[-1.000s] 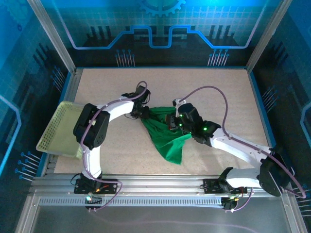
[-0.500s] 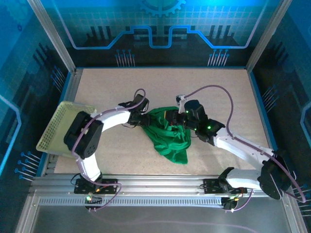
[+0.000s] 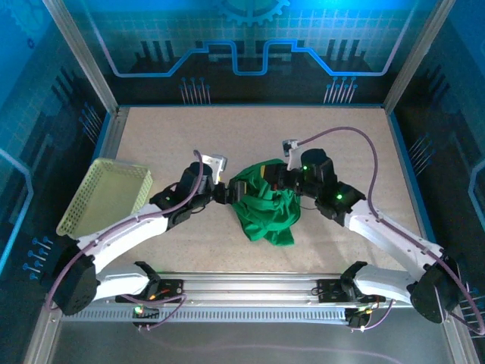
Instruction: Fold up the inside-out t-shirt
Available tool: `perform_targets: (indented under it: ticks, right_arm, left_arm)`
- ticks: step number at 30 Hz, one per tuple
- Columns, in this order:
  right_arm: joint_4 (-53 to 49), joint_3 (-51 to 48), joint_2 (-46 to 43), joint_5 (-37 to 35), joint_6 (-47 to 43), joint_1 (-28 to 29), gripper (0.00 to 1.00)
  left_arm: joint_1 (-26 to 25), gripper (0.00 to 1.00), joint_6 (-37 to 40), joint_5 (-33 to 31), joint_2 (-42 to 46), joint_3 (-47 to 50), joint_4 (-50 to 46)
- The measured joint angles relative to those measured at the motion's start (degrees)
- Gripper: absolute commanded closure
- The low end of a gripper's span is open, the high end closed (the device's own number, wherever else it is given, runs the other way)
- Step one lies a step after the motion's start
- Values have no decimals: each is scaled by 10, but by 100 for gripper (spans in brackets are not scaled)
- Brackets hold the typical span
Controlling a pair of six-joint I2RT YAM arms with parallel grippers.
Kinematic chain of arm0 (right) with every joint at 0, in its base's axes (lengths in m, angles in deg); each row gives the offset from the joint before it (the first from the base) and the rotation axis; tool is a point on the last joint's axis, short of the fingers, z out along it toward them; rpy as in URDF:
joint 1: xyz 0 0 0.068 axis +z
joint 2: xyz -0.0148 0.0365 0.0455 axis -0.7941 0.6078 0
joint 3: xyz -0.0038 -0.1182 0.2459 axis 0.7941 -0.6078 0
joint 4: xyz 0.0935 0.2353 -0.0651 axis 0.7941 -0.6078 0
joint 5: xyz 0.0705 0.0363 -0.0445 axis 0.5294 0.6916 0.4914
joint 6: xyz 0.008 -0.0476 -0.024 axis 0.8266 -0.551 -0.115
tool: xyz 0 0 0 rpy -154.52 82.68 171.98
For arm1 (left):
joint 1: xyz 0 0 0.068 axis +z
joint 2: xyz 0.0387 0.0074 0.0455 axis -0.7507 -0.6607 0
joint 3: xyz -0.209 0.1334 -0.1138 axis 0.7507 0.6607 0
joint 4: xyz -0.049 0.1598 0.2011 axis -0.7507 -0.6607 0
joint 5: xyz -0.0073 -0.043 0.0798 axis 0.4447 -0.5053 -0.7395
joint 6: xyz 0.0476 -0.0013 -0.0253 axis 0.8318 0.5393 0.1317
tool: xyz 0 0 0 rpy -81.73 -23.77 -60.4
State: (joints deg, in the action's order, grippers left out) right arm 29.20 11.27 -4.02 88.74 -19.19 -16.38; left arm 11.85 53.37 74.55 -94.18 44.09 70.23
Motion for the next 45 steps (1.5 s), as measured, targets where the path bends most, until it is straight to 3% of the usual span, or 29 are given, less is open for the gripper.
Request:
perform_targets:
  ticks: [7,13,15,23,30,34,38,41,45]
  right_arm:
    - [-13,14,-9,-2,-20,21,100]
    - [-29,14,-9,-16,-35,40,100]
    - [-32,14,-9,-21,-38,46,100]
    - [-81,29,-8,-64,-46,42,100]
    - [-112,69,18,-72,-47,11,100]
    - [-136,99,64,-81,-64,-16,65]
    - [-155,98,98,-111,-94,-38,37]
    - [-152,54,75,-120,-111,-28,25]
    - [-135,-27,1,-127,-127,23,18]
  left_arm:
    - [-12,23,11,73,-11,-5,45]
    - [-15,37,1,99,-29,-13,63]
    - [-15,46,-5,103,-37,-20,64]
    - [-17,98,-14,116,-43,-27,68]
    - [-20,100,-23,120,1,-33,52]
    - [-20,100,-45,120,45,-52,39]
    - [-20,100,-64,110,71,-95,16]
    - [-20,100,-70,93,71,-127,2]
    - [-20,100,-81,80,67,-138,-6]
